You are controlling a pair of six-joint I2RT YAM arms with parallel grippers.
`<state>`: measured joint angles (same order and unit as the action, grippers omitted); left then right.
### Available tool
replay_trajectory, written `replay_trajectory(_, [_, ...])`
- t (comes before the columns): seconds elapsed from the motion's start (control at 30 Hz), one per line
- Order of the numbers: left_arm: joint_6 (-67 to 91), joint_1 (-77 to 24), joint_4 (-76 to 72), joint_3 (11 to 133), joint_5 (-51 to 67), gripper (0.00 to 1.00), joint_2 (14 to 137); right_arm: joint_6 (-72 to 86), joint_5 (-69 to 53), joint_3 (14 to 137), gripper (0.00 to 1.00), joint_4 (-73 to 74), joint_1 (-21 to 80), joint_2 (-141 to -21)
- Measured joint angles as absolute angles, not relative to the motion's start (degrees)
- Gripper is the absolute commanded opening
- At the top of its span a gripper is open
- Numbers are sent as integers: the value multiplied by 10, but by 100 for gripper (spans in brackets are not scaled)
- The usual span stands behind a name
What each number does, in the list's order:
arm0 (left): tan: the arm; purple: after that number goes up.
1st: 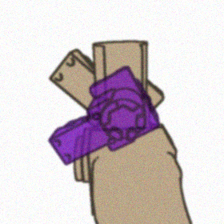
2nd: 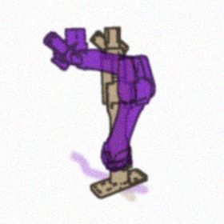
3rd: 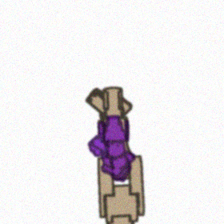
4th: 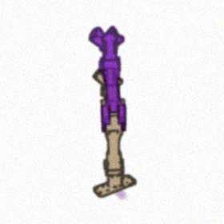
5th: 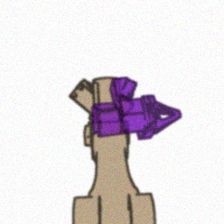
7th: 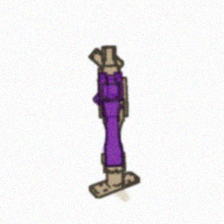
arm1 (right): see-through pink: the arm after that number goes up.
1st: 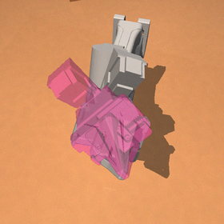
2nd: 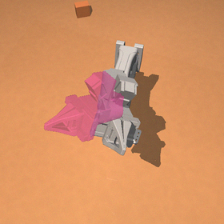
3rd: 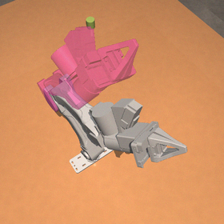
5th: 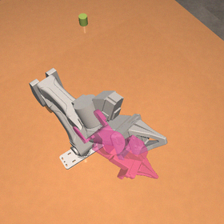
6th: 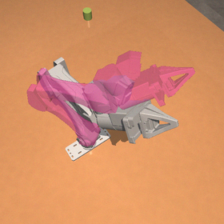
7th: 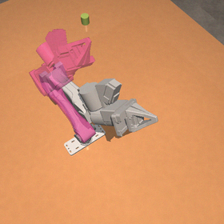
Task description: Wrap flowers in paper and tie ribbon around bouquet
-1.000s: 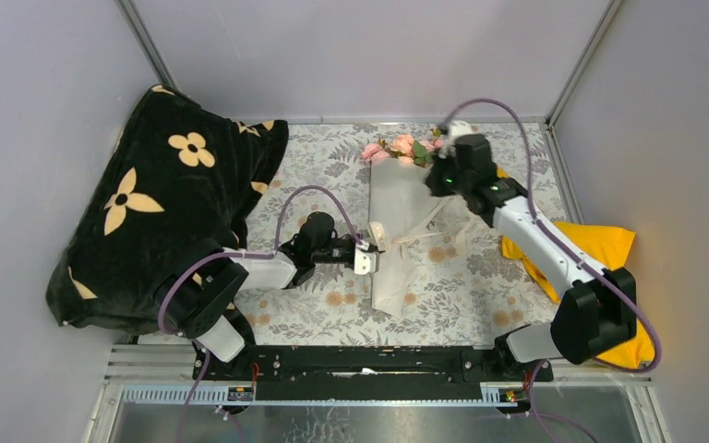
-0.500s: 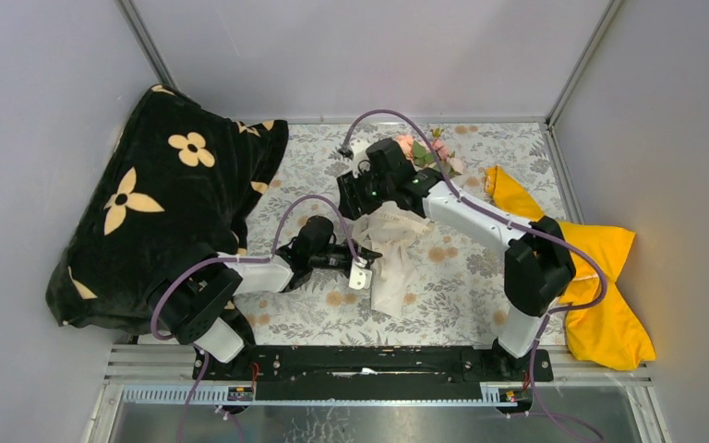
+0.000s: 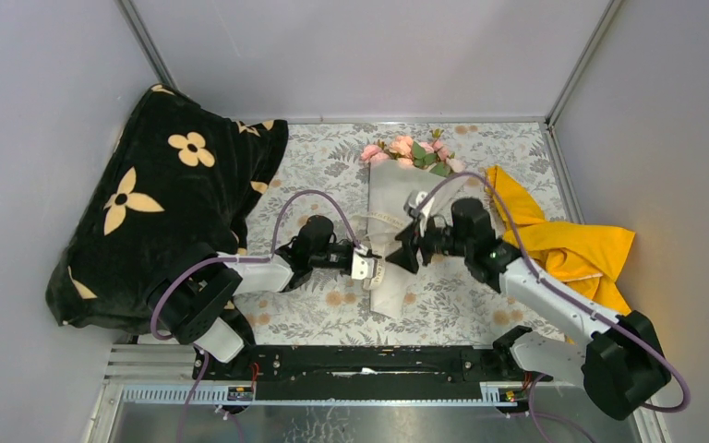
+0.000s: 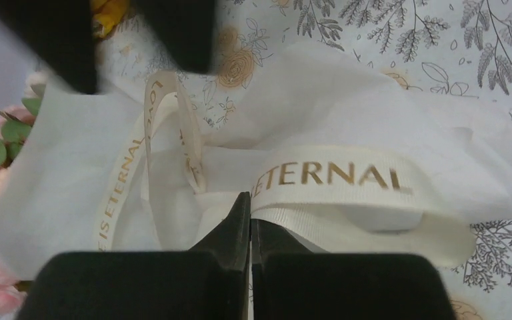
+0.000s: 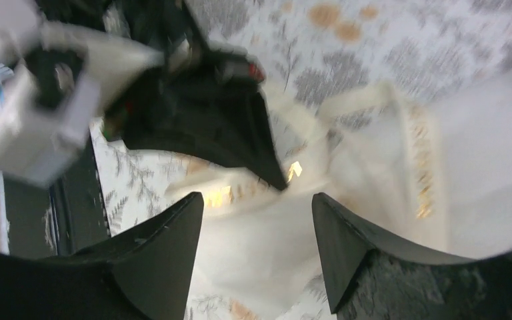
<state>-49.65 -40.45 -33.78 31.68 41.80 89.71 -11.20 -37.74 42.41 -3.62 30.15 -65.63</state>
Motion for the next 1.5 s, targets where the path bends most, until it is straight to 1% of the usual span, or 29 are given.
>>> replay_trajectory(0.1, [-437,-404,-338,320,406,0,897,-64,-349,317,68,-113,317,-626])
replay_trajectory(0.17, [-391,-405,-336,326,396,0,897,1,-319,299,71,-142,318,-633])
replay_trajectory(0.23, [-354,-405,-336,333,385,0,898,49,-304,300,72,-164,319,-642])
replay_trajectory(0.33, [-317,-405,-336,337,370,0,898,125,-279,304,71,-194,328,-660])
replay_trajectory(0.53, [-274,-405,-336,340,346,0,903,210,-244,298,70,-207,374,-671])
replay_trajectory(0.7, [-256,-405,-337,341,335,0,905,239,-228,296,70,-207,394,-689])
replay_trajectory(1.0, [-243,-405,-338,341,329,0,908,269,-204,286,69,-218,403,-729])
replay_trajectory(1.03, [-243,-405,-338,341,329,0,908,271,-203,285,67,-222,403,-730])
replay_trajectory(1.07, [-242,-405,-338,341,329,0,909,273,-203,284,62,-226,403,-730])
replay_trajectory(1.13, [-241,-405,-338,341,329,0,910,276,-199,283,40,-234,404,-733])
replay_trajectory(1.2, [-240,-405,-338,341,329,0,911,278,-196,283,19,-236,404,-738])
replay_trajectory(1.27, [-239,-405,-338,342,329,0,912,278,-190,283,6,-234,404,-743])
replay_trajectory(1.3, [-238,-405,-338,345,329,0,912,277,-189,283,0,-228,404,-744])
replay_trajectory(1.4, [-230,-405,-335,354,321,1,913,266,-178,289,0,-204,405,-744])
replay_trajectory(1.43, [-225,-405,-329,360,319,14,913,261,-172,293,0,-192,405,-743])
replay_trajectory(1.5, [-223,-405,-309,371,319,45,912,249,-162,307,0,-161,405,-736])
